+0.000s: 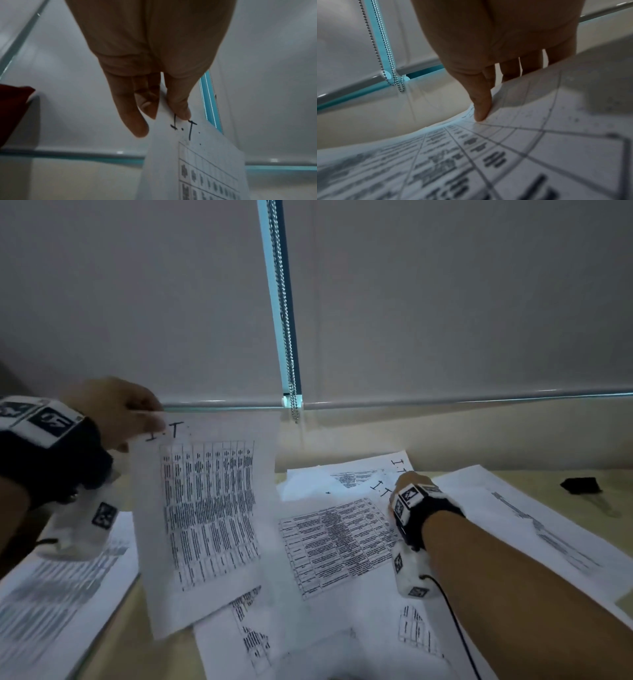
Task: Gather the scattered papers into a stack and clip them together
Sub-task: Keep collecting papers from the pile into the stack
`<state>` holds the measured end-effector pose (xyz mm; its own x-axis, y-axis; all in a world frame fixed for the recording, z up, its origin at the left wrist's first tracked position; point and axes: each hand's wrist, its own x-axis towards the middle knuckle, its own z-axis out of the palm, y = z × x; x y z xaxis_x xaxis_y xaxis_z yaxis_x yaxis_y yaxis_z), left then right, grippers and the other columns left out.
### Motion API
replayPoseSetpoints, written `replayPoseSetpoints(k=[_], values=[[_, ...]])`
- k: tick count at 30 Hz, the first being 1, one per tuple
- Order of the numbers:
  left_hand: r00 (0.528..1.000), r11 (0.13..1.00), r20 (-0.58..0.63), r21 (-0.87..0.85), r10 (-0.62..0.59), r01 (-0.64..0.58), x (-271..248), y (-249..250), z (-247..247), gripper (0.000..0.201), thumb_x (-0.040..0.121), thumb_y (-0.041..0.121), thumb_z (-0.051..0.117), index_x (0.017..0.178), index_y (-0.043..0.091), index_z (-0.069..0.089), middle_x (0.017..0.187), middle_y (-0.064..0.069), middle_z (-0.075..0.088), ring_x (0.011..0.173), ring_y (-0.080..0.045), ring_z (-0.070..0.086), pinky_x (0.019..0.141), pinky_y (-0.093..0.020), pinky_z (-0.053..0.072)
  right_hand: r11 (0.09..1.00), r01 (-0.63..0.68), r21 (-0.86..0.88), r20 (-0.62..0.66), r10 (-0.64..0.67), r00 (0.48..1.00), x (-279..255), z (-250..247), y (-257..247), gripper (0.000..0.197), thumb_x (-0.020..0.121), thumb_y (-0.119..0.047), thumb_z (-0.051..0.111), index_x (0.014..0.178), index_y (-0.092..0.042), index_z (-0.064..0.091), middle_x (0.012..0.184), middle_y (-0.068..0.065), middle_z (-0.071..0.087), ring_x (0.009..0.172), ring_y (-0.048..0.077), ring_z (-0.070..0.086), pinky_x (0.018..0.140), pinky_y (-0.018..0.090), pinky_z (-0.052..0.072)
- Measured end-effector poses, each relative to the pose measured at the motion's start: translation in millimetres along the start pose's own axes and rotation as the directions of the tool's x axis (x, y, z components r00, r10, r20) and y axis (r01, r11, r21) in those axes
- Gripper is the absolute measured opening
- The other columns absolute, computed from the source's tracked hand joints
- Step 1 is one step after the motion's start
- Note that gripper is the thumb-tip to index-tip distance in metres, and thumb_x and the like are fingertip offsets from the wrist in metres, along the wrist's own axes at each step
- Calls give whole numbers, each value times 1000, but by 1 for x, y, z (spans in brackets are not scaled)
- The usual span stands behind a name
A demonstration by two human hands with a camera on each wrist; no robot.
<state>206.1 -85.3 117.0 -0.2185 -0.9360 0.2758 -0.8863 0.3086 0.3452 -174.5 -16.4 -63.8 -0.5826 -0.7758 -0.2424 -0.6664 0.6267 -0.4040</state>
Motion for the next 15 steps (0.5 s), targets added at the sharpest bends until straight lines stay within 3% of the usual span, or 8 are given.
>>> replayPoseSetpoints(k=[2,3,4,6,8,10,12,15], values=[[995,998,-87,-35,56,-59,-9,3,-27,16,76,22,75,66,29,65,76,-7,68,68,-32,68,73,-51,57,998,53,-40,-19,-54,998,-1,-1,-2,35,80,-24,61,112,-8,61,120,14,61,110,32,58,77,24,53],[989,995,-121,-49,82,-88,-14,5,-39,12,74,29,77,69,32,67,74,-5,68,67,-32,68,75,-52,57,998,60,-33,-46,-62,997,-3,-6,-6,35,74,-30,64,104,-11,65,112,11,64,104,31,61,87,35,53],[984,992,-144,-57,105,-114,-19,8,-51,10,69,39,77,72,39,67,74,-4,68,67,-31,67,77,-52,56,998,69,12,-54,-68,996,-9,-14,-11,33,72,-33,65,99,-13,66,109,10,66,98,30,62,89,38,52],[975,986,-177,-75,132,-147,-26,11,-72,22,57,59,68,76,47,66,76,-6,70,71,-31,67,82,-51,55,983,138,121,-110,-125,986,-25,-35,-23,26,79,-27,66,101,-13,68,109,8,68,90,26,61,88,30,50],[963,968,-202,-137,179,-209,-31,15,-90,43,50,69,63,81,40,69,80,-12,70,77,-35,67,85,-46,53,941,227,253,-177,-185,967,-33,-56,-30,27,82,-17,67,108,-12,66,113,8,66,86,21,56,83,23,45],[952,943,-181,-182,247,-279,-35,23,-104,60,42,79,66,83,35,71,79,-15,70,76,-35,67,74,-32,56,859,357,367,-291,-259,921,-47,-83,-43,28,81,-16,69,108,-13,66,112,8,66,84,19,54,78,20,40],[956,935,-56,-198,289,-295,-42,38,-115,73,30,87,65,80,33,72,73,-9,71,70,-28,64,61,-17,54,777,514,363,-436,-346,831,-67,-113,-61,24,80,-16,69,104,-16,67,105,5,67,82,17,55,76,19,38],[946,935,18,-153,325,-318,-53,71,-119,73,27,89,63,77,37,72,71,2,73,74,-24,66,82,-35,52,673,692,261,-547,-487,681,-104,-153,-88,13,80,-19,69,93,-21,68,88,-1,67,75,11,58,67,14,39]])
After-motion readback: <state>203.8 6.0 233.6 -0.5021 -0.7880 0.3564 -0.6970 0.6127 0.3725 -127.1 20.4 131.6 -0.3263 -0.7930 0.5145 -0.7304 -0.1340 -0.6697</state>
